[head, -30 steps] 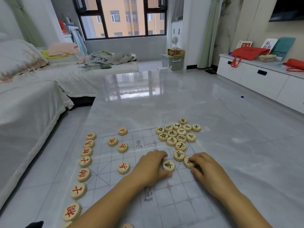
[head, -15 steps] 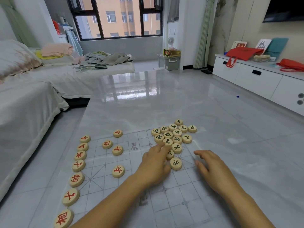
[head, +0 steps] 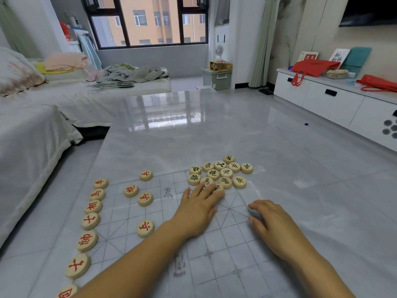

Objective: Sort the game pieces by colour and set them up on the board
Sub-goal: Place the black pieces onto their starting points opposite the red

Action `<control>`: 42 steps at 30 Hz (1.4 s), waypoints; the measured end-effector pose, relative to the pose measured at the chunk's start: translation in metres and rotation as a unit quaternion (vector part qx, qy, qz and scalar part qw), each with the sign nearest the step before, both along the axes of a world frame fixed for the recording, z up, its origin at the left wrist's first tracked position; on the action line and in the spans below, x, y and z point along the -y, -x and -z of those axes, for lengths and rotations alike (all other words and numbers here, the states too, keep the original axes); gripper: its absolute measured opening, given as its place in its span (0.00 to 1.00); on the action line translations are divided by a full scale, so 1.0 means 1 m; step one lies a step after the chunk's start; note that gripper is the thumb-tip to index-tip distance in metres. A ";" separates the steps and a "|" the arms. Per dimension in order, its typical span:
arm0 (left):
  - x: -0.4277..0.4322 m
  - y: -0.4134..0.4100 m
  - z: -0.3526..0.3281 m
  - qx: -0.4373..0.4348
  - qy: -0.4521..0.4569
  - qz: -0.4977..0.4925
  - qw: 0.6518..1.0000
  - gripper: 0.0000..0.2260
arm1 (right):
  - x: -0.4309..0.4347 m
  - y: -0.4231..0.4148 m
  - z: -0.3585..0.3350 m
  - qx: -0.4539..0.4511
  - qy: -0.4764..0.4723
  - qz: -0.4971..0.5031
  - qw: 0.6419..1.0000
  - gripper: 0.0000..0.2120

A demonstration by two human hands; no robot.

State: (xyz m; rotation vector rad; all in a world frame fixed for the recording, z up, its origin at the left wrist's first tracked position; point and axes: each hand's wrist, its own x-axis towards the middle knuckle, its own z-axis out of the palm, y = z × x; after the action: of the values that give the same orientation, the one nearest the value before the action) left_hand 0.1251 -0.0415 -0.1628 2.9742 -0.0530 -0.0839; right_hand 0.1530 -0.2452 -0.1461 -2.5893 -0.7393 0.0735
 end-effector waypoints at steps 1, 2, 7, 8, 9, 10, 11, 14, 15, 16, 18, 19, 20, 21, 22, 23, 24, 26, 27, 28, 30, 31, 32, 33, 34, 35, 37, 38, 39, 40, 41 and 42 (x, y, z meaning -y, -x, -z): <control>-0.001 0.000 0.000 -0.002 -0.009 0.005 1.000 0.20 | 0.001 0.000 0.000 0.000 0.002 0.000 1.000 0.18; -0.003 -0.001 0.001 -0.001 -0.013 0.007 1.000 0.19 | 0.002 0.000 -0.001 0.001 0.006 0.000 1.000 0.18; -0.011 -0.007 0.002 0.046 0.051 -0.031 0.997 0.19 | 0.002 -0.001 -0.003 0.000 0.017 -0.003 1.000 0.18; -0.011 -0.008 0.000 0.053 0.076 -0.036 0.995 0.20 | 0.002 -0.001 -0.003 0.000 0.020 -0.004 1.000 0.18; -0.010 -0.009 -0.002 0.053 0.107 -0.039 0.992 0.21 | 0.002 -0.001 -0.003 0.000 0.023 -0.004 1.000 0.19; -0.009 -0.010 -0.005 0.056 0.146 -0.043 0.987 0.21 | 0.002 -0.002 -0.003 -0.001 0.025 -0.003 1.000 0.19; -0.010 -0.011 -0.007 0.070 0.188 -0.055 0.978 0.20 | 0.002 -0.002 -0.003 -0.002 0.027 -0.002 1.000 0.19; -0.030 -0.022 -0.012 0.126 0.232 -0.171 0.949 0.17 | 0.002 -0.002 -0.002 -0.002 0.035 -0.006 0.999 0.19; -0.041 -0.028 -0.012 0.124 0.202 -0.209 0.949 0.17 | 0.001 -0.002 -0.002 -0.002 0.037 -0.009 0.999 0.19; -0.052 -0.032 -0.012 0.107 0.160 -0.231 0.954 0.18 | 0.001 -0.001 -0.003 -0.001 0.038 -0.011 0.999 0.19; -0.067 -0.040 -0.010 0.060 0.100 -0.233 0.965 0.20 | 0.000 -0.001 -0.003 -0.003 0.038 -0.014 0.999 0.19; -0.071 -0.044 -0.008 0.045 0.092 -0.224 0.969 0.21 | 0.000 -0.001 -0.003 -0.004 0.037 -0.015 0.999 0.19; -0.072 -0.046 -0.008 0.039 0.091 -0.217 0.971 0.21 | 0.000 -0.001 -0.003 -0.005 0.037 -0.016 0.999 0.19; -0.072 -0.048 -0.007 0.038 0.093 -0.213 0.972 0.21 | 0.000 -0.002 -0.003 -0.006 0.035 -0.017 0.999 0.19; -0.072 -0.049 -0.007 0.042 0.100 -0.214 0.971 0.20 | 0.001 -0.002 -0.002 -0.006 0.033 -0.017 0.999 0.19; -0.072 -0.049 -0.007 0.052 0.112 -0.217 0.968 0.20 | 0.001 -0.002 -0.002 -0.007 0.030 -0.017 0.999 0.19; -0.072 -0.049 -0.008 0.066 0.132 -0.225 0.963 0.19 | 0.001 -0.002 -0.002 -0.008 0.028 -0.017 0.999 0.19; -0.067 -0.045 -0.014 0.107 0.211 -0.241 0.941 0.18 | 0.002 -0.003 -0.002 -0.005 0.025 -0.017 1.000 0.19; -0.061 -0.042 -0.018 0.124 0.257 -0.235 0.929 0.18 | 0.001 -0.003 -0.002 -0.003 0.022 -0.017 1.000 0.18; -0.054 -0.039 -0.024 0.131 0.294 -0.214 0.922 0.18 | 0.001 -0.004 -0.002 -0.001 0.018 -0.015 1.000 0.18; -0.033 -0.027 -0.035 0.101 0.321 -0.133 0.932 0.19 | 0.000 -0.004 -0.001 0.004 0.004 -0.008 1.000 0.18; -0.022 -0.020 -0.038 0.078 0.308 -0.079 0.945 0.19 | -0.001 -0.004 -0.001 0.006 -0.001 -0.005 1.000 0.18; -0.011 -0.014 -0.039 0.062 0.282 -0.028 0.957 0.19 | -0.001 -0.004 -0.001 0.006 -0.003 -0.002 1.000 0.18; -0.001 -0.009 -0.036 0.055 0.245 0.011 0.968 0.19 | -0.002 -0.004 -0.001 0.007 -0.003 0.000 1.000 0.18; 0.007 -0.006 -0.031 0.049 0.204 0.037 0.977 0.20 | -0.002 -0.003 -0.001 0.007 -0.001 0.000 1.000 0.18; 0.014 -0.003 -0.025 0.039 0.169 0.048 0.984 0.20 | -0.002 -0.003 0.000 0.008 0.003 0.000 1.000 0.19; 0.023 0.002 -0.016 0.020 0.139 0.033 0.990 0.20 | -0.002 -0.003 0.001 0.011 0.010 -0.002 1.000 0.19; 0.025 0.003 -0.015 0.016 0.148 0.020 0.989 0.21 | -0.002 -0.003 0.001 0.012 0.012 -0.003 1.000 0.19; 0.025 0.004 -0.015 0.013 0.170 0.005 0.985 0.21 | -0.003 -0.003 0.001 0.013 0.013 -0.005 1.000 0.20; 0.023 0.004 -0.016 0.009 0.197 -0.007 0.980 0.22 | -0.003 -0.002 0.002 0.012 0.015 -0.009 1.000 0.20; 0.021 0.005 -0.018 0.001 0.220 -0.017 0.975 0.22 | -0.003 -0.002 0.002 0.013 0.013 -0.011 1.000 0.20; 0.019 0.005 -0.019 -0.003 0.231 -0.019 0.973 0.22 | -0.003 -0.002 0.003 0.013 0.008 -0.010 1.000 0.21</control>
State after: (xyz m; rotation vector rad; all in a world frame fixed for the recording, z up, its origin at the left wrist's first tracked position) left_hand 0.1199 -0.0601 -0.1433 2.5082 -0.0126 -0.0652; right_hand 0.1551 -0.2418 -0.1489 -2.6023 -0.7774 0.0517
